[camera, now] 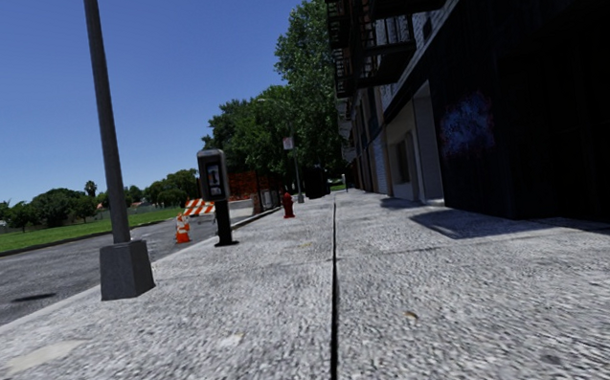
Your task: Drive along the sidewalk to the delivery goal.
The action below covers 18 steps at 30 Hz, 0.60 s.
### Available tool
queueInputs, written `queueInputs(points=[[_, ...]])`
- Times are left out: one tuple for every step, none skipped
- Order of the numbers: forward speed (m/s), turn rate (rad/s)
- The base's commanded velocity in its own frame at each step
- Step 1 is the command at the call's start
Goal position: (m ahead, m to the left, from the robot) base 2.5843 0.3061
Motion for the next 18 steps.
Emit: queueInputs(points=[[2.0,0.0],[2.0,0.0],[2.0,0.0],[2.0,0.0],[2.0,0.0],[2.0,0.0],[2.0,0.0],[2.0,0.0],[2.0,0.0],[2.0,0.0],[2.0,-0.01],[2.0,-0.07],[2.0,-0.15],[2.0,-0.15],[2.0,-0.34],[2.0,-0.43],[2.0,-0.43],[2.0,-0.45]])
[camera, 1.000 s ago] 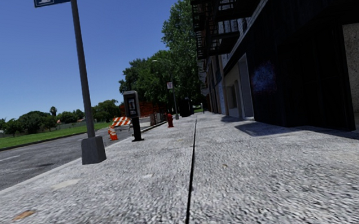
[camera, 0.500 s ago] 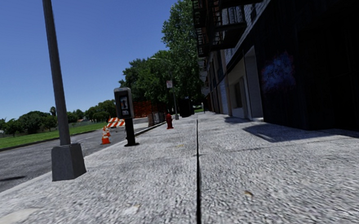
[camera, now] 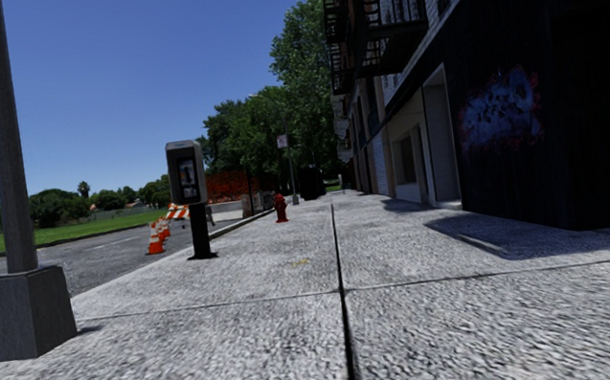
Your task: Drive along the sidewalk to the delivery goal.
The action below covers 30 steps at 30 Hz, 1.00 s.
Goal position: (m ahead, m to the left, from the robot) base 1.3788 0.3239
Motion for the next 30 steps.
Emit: queueInputs(points=[[2.0,-0.45],[2.0,-0.37],[2.0,-0.37],[2.0,-0.09],[2.0,0.0],[2.0,0.0],[2.0,0.0],[2.0,0.0],[2.0,0.0],[2.0,0.0],[2.0,0.0],[2.0,0.0],[2.0,0.0],[2.0,0.0],[2.0,0.0],[2.0,0.0],[2.0,-0.01],[2.0,-0.01],[1.88,-0.15],[1.48,-0.2],[1.48,-0.2],[1.05,-0.2],[0.83,-0.1],[0.7,-0.06],[0.7,-0.06],[0.64,-0.06],[0.53,-0.06],[0.53,-0.06],[0.39,-0.14],[0.2,-0.29]])
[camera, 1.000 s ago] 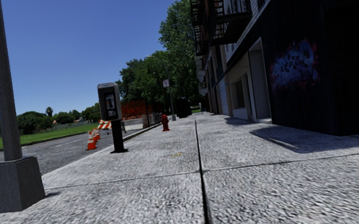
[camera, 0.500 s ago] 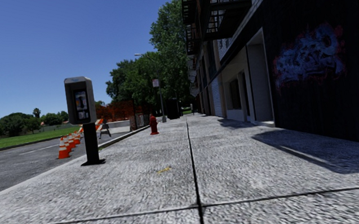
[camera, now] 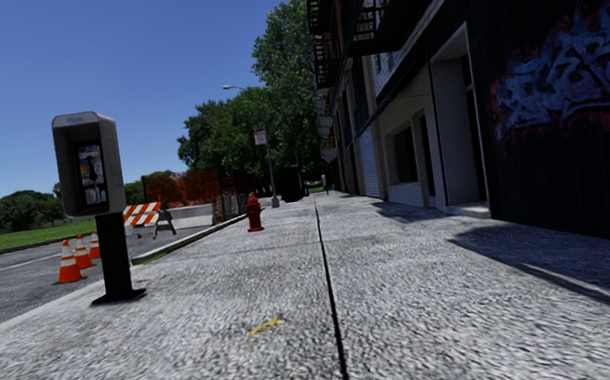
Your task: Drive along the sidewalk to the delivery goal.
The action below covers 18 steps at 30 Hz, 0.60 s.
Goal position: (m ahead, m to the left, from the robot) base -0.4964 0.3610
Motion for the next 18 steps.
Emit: queueInputs(points=[[0.11,-0.36],[0.11,-0.36],[0.0,-0.27],[0.0,0.0],[0.0,0.0],[0.0,0.0],[0.0,0.0],[0.0,0.0],[0.0,0.0],[0.0,0.0],[0.0,0.0],[0.0,0.0],[0.0,0.0],[0.0,0.0],[0.0,0.0],[0.0,0.0],[0.0,0.0],[0.0,0.0]])
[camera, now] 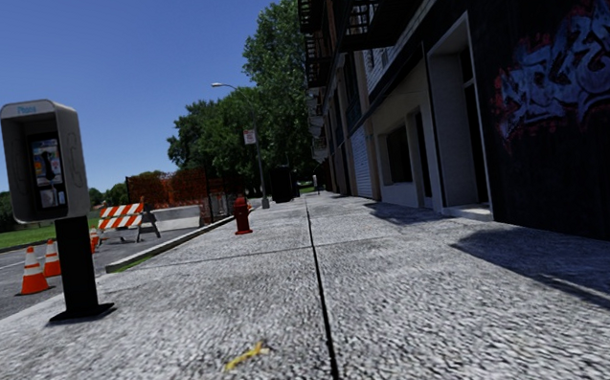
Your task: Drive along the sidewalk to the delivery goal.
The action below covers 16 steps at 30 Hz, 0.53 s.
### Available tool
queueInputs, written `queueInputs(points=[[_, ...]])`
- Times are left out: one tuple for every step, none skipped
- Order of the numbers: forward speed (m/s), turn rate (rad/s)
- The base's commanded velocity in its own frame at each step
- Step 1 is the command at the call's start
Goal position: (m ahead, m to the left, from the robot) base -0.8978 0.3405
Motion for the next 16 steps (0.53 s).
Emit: queueInputs(points=[[0.0,0.0],[0.0,0.0],[0.0,0.0],[0.0,0.0],[0.0,0.0],[0.0,0.0],[0.0,0.0],[0.0,0.0],[0.0,0.0],[0.0,0.0],[0.0,0.0],[0.0,0.0],[0.0,0.0],[0.0,0.0],[0.0,0.0],[0.0,0.0]])
